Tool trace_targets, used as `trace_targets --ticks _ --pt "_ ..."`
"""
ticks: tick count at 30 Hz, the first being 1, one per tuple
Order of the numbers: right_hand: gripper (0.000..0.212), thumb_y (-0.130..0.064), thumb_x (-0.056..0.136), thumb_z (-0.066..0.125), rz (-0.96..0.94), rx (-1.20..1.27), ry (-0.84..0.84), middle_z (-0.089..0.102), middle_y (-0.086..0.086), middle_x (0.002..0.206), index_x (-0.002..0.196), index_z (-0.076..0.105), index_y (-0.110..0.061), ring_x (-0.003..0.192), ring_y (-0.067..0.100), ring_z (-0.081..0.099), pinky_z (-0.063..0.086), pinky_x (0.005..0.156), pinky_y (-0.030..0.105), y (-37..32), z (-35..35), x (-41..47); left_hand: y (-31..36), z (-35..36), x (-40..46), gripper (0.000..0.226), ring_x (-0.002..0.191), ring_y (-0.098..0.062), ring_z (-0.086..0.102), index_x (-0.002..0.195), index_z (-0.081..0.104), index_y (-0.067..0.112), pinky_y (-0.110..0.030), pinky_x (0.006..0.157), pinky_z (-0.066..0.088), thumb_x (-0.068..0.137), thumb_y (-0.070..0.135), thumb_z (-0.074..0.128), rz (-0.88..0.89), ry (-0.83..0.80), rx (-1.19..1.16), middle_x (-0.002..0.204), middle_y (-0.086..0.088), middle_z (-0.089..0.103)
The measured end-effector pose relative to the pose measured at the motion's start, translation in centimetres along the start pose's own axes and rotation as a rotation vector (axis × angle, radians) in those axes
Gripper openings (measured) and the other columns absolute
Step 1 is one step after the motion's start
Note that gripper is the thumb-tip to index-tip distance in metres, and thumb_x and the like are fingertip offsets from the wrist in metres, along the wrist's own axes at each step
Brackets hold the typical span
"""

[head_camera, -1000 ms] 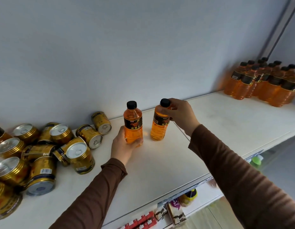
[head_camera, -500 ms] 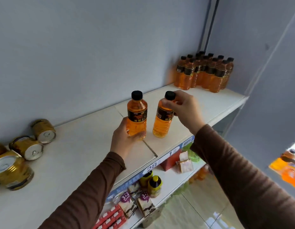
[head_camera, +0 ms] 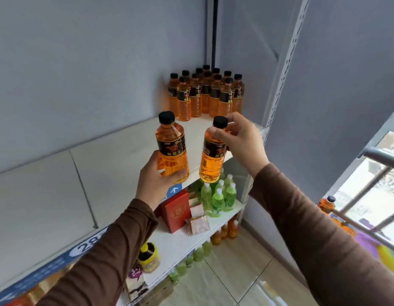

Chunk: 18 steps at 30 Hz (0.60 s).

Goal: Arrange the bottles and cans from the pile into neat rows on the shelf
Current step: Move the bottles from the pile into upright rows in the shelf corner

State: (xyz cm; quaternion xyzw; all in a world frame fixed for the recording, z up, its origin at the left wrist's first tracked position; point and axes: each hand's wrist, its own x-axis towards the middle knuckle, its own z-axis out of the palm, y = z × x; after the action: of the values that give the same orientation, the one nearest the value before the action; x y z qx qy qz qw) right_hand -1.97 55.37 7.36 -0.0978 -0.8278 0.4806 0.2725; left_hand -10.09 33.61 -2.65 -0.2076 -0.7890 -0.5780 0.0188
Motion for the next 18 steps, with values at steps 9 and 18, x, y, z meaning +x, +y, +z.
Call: trace_targets --ticks 9,18 --pt "0.032 -0.051 0.083 0.070 -0.025 -0.032 -0.011 0.070 -0.006 0.099 0.103 0.064 -0.028 0.094 0.016 0.067 0.059 0.080 0.047 4.5 -2.4 8.3 0.3 6.0 6.9 0.058 0.105 -0.002 0.063 0.117 0.057 0.036 -0.033 0.092 0.051 0.068 0.053 0.083 0.035 0.003 0.025 0.111 0.019 0.068" --pt "0.051 -0.056 0.083 0.067 -0.108 -0.203 -0.037 0.066 -0.005 0.110 0.120 0.058 -0.023 0.097 0.017 0.063 0.058 0.082 0.039 7.0 -2.2 19.4 -1.0 9.9 15.2 0.061 0.112 -0.005 0.060 0.121 0.053 0.040 -0.038 0.093 0.053 0.067 0.051 0.082 -0.005 0.054 0.007 0.115 0.019 0.066"
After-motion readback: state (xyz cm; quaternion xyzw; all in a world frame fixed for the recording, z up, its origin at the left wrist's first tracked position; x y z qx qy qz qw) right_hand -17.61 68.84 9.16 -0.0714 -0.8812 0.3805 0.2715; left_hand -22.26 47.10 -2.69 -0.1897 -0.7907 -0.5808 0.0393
